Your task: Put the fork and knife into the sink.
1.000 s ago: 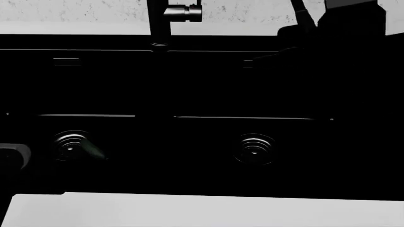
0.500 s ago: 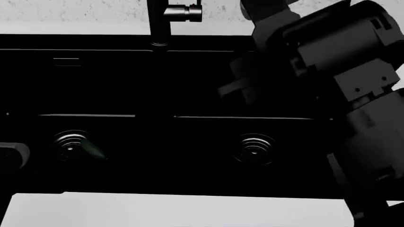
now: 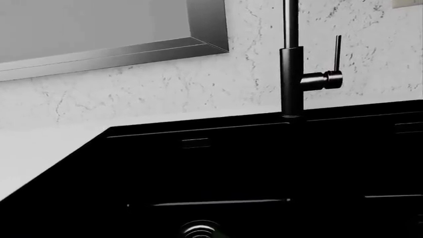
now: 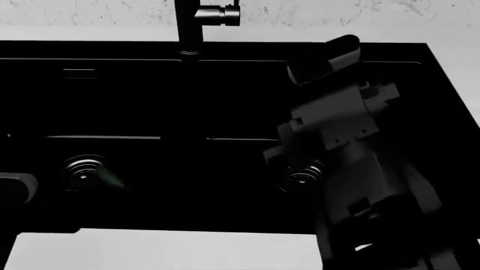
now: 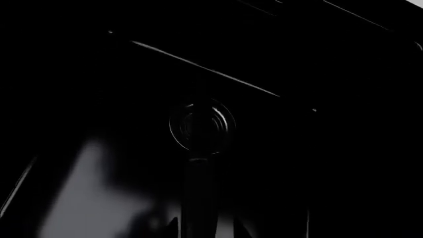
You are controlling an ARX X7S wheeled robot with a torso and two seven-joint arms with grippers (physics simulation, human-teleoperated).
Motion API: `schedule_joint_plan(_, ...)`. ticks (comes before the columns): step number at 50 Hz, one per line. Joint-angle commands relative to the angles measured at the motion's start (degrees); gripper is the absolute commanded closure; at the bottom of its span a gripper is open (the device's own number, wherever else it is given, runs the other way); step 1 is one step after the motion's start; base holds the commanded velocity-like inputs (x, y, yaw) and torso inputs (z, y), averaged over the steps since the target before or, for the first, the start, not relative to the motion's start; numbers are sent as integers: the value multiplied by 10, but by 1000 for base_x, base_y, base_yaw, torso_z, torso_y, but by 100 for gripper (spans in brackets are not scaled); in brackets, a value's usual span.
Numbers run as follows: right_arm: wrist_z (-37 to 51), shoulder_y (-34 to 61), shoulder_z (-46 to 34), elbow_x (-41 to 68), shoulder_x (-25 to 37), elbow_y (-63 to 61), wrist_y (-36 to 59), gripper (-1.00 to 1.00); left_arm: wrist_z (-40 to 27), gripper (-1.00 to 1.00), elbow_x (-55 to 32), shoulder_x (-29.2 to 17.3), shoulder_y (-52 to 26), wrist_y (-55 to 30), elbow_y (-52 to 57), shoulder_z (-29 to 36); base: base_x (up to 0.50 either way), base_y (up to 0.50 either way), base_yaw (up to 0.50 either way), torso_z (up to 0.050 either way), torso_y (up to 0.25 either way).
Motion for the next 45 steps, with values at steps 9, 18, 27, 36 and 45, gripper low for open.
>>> schedule_joint_plan(9,-30,-46,-3,-53,-18,23,-18,-100,-4,-100,-4,-3,-1,-2,1,2,0,0,0,0,1)
schedule_joint_plan(18,-40,-26,30,-81,-17,23,-17,-100,-6,-100,-7,-3,-4,-7,3,4,0,0,0,0,0)
schedule_joint_plan(27,-54,23,118,-110,1,22,-30,-100,-10,-100,-8,-6,-3,-12,11,4,0,0,0,0,0)
schedule_joint_plan(36,-9,-43,185,-66,102,-338,175,-100,-13,-100,-10,-6,6,-8,15,0,0,0,0,0,0)
schedule_joint_plan(45,54,-176,308,-26,157,-656,308,-100,-14,-100,-11,-6,10,-1,12,0,0,0,0,0,0)
